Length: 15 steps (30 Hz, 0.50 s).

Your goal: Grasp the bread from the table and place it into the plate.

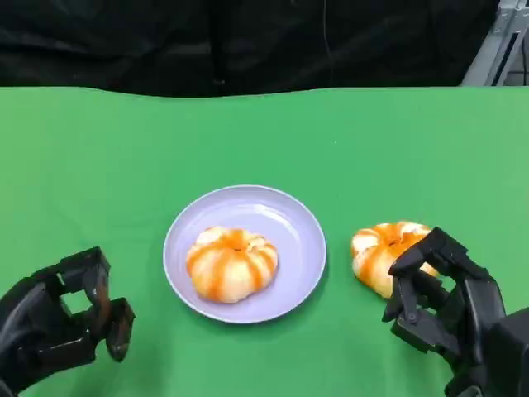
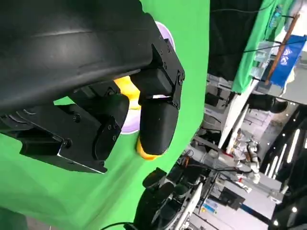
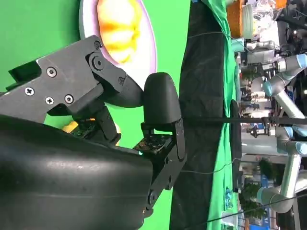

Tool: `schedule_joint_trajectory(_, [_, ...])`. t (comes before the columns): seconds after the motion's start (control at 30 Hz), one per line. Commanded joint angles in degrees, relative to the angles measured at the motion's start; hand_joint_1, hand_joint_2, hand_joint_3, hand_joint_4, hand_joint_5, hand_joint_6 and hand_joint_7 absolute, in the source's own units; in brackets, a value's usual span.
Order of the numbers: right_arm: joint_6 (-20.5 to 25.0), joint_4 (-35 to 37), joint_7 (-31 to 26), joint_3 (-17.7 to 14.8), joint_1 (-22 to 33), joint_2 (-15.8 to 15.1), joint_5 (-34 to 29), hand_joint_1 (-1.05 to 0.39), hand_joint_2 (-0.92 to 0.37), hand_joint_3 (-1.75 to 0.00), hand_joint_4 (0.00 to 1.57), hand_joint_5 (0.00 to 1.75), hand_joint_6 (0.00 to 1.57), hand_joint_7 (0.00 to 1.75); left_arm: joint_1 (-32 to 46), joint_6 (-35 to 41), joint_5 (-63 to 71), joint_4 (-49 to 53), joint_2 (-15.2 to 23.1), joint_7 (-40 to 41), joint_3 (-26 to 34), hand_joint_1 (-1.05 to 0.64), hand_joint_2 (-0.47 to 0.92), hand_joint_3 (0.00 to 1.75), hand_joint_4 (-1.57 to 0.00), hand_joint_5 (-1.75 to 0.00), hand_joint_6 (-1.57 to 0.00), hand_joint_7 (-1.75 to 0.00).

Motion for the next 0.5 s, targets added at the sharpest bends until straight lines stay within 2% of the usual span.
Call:
schedule_joint_trajectory(0.03, [-0.69,-0.01,-0.05,-0.39,0.04,-0.36,0.67,-0.14,-0.6,-1.15,0.85,1.75,0.61,1.64,-0.51,0.48,-0.32,0.16,0.38,-0.33,1.21,0.01,0.59,1.47,-0.95,-1.75,-0.79,-1.75])
schedule_joint_trajectory(0.5, [-1.34,0.83,-0.27,-0.36,-0.3,-0.66,0.11,-0.14,-0.61,-1.14,0.84,1.75,0.61,1.64,-0.71,1.66,0.2,-0.23,0.37,-0.01,1.45,0.02,0.59,1.46,-0.95,-1.75,-0.79,-1.75])
